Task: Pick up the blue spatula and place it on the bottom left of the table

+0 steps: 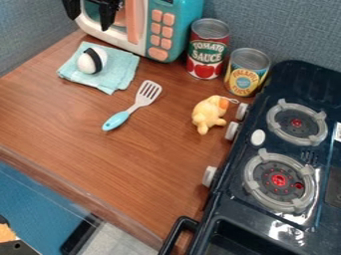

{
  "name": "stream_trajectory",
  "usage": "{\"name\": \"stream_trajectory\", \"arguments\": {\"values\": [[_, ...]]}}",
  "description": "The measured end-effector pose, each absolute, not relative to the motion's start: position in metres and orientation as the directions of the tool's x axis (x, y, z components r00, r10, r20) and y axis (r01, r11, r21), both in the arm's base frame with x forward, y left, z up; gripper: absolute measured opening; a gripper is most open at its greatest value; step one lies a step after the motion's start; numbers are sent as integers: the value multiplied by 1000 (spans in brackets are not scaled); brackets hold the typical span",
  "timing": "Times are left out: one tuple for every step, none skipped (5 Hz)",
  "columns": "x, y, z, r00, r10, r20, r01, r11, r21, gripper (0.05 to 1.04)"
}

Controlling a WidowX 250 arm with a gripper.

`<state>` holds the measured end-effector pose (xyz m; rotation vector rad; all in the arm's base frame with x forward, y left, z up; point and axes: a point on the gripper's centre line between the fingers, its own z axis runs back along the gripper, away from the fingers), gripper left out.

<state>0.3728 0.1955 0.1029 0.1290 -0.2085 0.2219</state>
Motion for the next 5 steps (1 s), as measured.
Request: {"name": "stream_trajectory", "arguments": {"values": [[371,192,85,961,214,176,-232,969,84,1001],[373,168,76,968,189,164,-200,978,50,1001],[382,128,87,970,92,223,-101,994,29,1001],[380,81,79,975,1,223,2,1000,-13,1001],[358,75,61,986,3,166,-3,1000,1,1001]]}}
